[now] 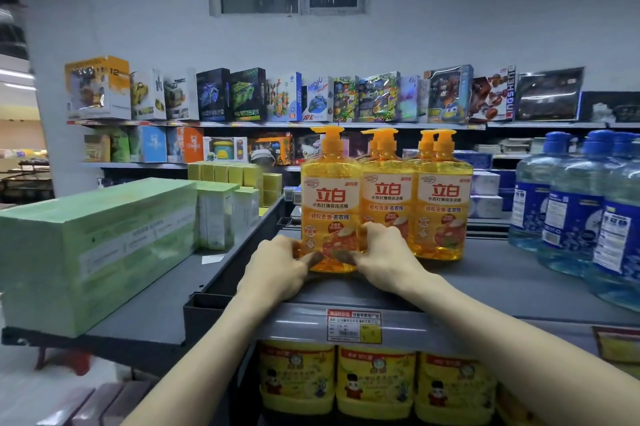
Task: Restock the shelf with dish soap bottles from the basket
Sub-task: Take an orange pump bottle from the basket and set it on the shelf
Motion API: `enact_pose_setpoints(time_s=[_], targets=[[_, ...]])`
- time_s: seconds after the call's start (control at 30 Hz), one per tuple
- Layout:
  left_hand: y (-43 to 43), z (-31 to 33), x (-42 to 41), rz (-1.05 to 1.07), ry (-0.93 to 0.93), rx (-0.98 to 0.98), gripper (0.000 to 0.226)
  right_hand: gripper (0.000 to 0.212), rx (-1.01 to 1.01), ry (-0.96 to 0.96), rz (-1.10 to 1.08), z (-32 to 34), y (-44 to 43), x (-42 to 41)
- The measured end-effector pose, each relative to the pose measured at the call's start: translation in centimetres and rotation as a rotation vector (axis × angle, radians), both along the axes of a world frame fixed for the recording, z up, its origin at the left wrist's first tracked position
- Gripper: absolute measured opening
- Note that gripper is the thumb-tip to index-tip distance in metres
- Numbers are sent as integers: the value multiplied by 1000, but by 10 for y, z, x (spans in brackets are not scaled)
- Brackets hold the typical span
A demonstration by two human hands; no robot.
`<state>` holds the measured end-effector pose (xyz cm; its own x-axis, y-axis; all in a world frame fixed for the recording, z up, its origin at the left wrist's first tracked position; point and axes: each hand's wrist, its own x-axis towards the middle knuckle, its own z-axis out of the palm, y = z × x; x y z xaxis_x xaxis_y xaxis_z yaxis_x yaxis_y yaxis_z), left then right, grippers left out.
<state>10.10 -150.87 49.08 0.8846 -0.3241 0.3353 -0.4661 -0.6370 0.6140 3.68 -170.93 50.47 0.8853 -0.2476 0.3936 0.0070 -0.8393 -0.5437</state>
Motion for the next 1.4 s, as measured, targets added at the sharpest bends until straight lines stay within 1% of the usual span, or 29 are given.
enact_pose_setpoints(time_s=[0.13,0.37,0.43,0.53,0.63,0.7,0.77,0.87,0.97,1.03,1.2,1.3,1.4], targets=[[1,-3,4,-2,-2,-8,32,26,-41,5,-23,-4,-2,3],[2,2,-3,-18,12,33,31,46,2,25,15,1,0,-4],[2,5,-8,-23,16,47,34,47,-18,39,-6,2,3,-7],[2,11,-20,-10,0,116,43,50,-53,91,-22,4,5,-13],[3,17,-30,42,-40,210,52,61,-115,182,-1,6,5,-26],[5,22,-37,78,-71,284,55,65,-152,208,-2,8,1,-38],[6,27,-48,103,-92,363,54,62,-179,209,-10,10,-5,-52],[-2,31,-74,132,-161,479,46,50,-270,203,-16,14,-16,-78],[-22,30,-109,83,-186,464,38,40,-313,181,7,15,-31,-111],[-39,29,-136,28,-184,403,35,39,-291,153,25,17,-44,-136],[-90,29,-206,-80,-228,367,54,39,-293,108,56,17,-90,-210],[-129,24,-252,-127,-298,400,52,41,-273,90,67,12,-125,-261],[-177,13,-298,-161,-338,453,48,42,-321,101,9,-2,-167,-312]])
